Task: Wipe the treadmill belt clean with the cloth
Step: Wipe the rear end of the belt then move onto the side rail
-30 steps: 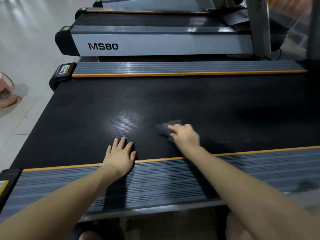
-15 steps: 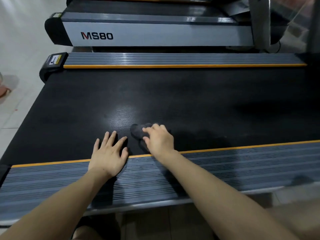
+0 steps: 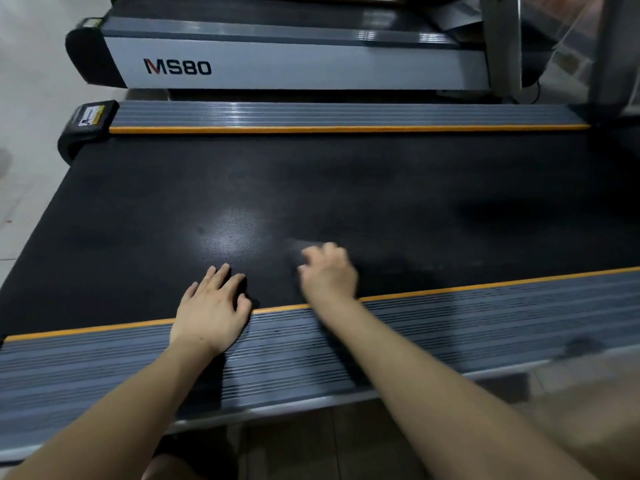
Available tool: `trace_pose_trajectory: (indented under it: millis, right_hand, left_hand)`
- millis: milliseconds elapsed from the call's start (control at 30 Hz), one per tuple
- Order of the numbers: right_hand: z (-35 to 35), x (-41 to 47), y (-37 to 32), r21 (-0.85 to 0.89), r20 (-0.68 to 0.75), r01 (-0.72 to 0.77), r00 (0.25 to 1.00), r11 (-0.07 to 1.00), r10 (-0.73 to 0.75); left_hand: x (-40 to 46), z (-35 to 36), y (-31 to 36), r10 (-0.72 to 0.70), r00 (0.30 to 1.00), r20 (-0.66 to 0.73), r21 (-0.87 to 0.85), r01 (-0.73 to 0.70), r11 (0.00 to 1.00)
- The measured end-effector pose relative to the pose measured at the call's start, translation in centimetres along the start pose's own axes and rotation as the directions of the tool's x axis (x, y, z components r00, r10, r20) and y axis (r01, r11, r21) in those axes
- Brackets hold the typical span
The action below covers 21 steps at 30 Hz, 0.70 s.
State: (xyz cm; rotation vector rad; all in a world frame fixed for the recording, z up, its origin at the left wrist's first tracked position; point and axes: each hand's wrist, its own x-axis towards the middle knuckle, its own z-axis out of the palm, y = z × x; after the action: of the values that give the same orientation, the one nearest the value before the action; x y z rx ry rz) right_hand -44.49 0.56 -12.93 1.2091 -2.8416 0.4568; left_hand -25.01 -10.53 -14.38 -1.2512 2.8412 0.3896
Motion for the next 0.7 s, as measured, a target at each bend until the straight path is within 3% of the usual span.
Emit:
trace_pose_trajectory:
  millis: [100,167,233,367,433,500,600,700]
  right_hand:
    - [0.0,-1.5,-2.4,0.127,0.059,0.249,0.964,0.960,-0.258]
    - [-0.9,-0.5,0.5,0.092,0.073,0.307,0.947,0.947,-0.314]
    - [-1.7,1.0,5.0,-0.020,0.059,0.250,0.967,0.968,-0.248]
    - [-3.5,3.5,13.3,-0.093,-0.036,-0.098,0.995,0.991,0.095]
    - [-3.4,3.6,13.4,-0.099,-0.053,-0.196,0.980,0.976,0.192]
    - [-2.6,2.9,10.6,-0.067,-0.063,-0.200,0.979,0.977,0.196]
    - [-0.5,1.1,3.4,0.036,-0.018,-0.063,0.998,0.997,0.064]
    - [0.7,-0.9,-2.1,0.136,0.096,0.244,0.961,0.960,-0.258]
  left_hand:
    - [-0.1,0.0,0.0,-0.004,1.000,-0.006,-0.002,0.004,1.000]
    - [-0.1,-0.1,0.0,0.001,1.000,-0.007,-0.009,-0.001,1.000]
    - [-0.2,-0.1,-0.1,0.003,1.000,-0.013,-0.022,-0.003,1.000]
    - [-0.3,-0.3,0.1,0.003,0.999,-0.037,-0.044,-0.004,0.999]
    - [-0.2,-0.3,0.2,0.000,0.999,-0.033,-0.042,-0.002,0.999]
    - [-0.3,-0.2,0.1,-0.016,0.999,-0.031,-0.048,0.014,0.999]
    - [-0.4,-0.3,0.1,-0.033,0.999,-0.039,-0.049,0.031,0.998]
    - [-0.6,-0.5,0.3,-0.071,0.996,-0.061,-0.062,0.067,0.996]
